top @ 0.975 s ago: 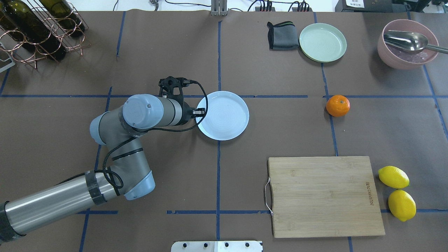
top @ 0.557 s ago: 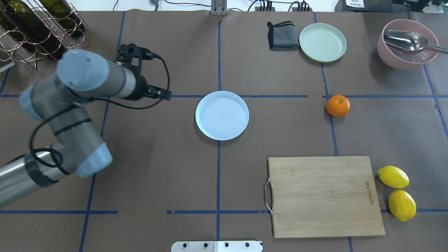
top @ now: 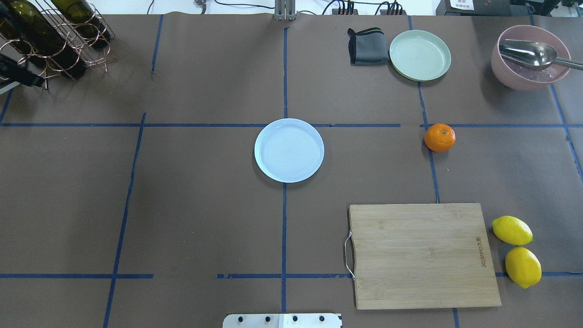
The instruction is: Pick orange to plate
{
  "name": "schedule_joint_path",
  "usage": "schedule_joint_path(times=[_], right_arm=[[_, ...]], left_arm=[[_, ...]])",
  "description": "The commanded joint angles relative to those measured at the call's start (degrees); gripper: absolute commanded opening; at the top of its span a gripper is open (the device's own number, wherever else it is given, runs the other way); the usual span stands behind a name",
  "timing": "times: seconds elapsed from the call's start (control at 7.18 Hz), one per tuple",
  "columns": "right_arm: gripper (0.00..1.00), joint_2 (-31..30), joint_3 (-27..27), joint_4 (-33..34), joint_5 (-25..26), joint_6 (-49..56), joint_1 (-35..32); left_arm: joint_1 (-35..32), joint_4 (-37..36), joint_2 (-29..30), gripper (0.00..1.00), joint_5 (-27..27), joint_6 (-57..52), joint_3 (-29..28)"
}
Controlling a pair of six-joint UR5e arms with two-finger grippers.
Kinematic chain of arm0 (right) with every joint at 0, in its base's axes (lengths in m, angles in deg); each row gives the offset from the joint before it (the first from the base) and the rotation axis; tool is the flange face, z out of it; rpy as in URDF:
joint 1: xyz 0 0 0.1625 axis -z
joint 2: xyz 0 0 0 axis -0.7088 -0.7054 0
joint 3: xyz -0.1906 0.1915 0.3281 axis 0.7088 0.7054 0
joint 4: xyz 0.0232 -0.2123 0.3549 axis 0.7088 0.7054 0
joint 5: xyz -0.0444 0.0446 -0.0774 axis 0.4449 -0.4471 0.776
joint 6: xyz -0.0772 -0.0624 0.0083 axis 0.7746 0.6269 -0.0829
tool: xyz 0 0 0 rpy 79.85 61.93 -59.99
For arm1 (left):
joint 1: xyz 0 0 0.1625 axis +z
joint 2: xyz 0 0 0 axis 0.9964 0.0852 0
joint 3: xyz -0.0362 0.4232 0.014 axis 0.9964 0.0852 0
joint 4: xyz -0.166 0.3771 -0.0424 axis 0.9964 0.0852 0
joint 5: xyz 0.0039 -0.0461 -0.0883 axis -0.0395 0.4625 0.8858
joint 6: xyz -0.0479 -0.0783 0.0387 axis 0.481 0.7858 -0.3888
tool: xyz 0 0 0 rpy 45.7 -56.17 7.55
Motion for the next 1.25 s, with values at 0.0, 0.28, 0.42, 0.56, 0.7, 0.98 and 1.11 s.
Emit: schedule_joint_path(times=[0.0, 0.28, 0.42, 0.56, 0.7, 0.98, 1.11], right_arm=[[1.0, 0.2, -0.1, 0.0, 0.0, 0.0, 0.0], [1.0, 0.8, -0.7, 0.0, 0.0, 0.1, 0.0], [1.0, 1.0, -1.9, -0.1, 0.0, 0.2, 0.1], [1.0, 1.9, -2.0, -0.1, 0.0, 0.1, 0.8], [1.0, 3.0, -1.7, -1.4, 0.1, -0.5, 5.4], [1.0, 4.4, 0.0, -16.6, 4.5, -24.2, 16.3], [1.0, 5.4, 1.6, -22.7, 11.3, -33.6, 22.7]], left_arm=[[-12.8, -16.9, -2.3, 1.0, 2.8, -19.3, -2.9], [-22.1, -24.8, -7.9, 1.0, 3.5, -28.3, -5.4], [-24.8, -21.3, -11.3, 1.0, 7.1, -28.2, -5.1], [-24.8, -21.1, -11.3, 1.0, 8.1, -27.7, -5.7], [-24.7, -21.0, -11.2, 1.0, 7.8, -27.5, -6.0], [-24.7, -21.0, -11.1, 1.0, 7.7, -27.5, -5.5], [-24.7, -21.0, -11.0, 1.0, 8.0, -27.5, -5.4]])
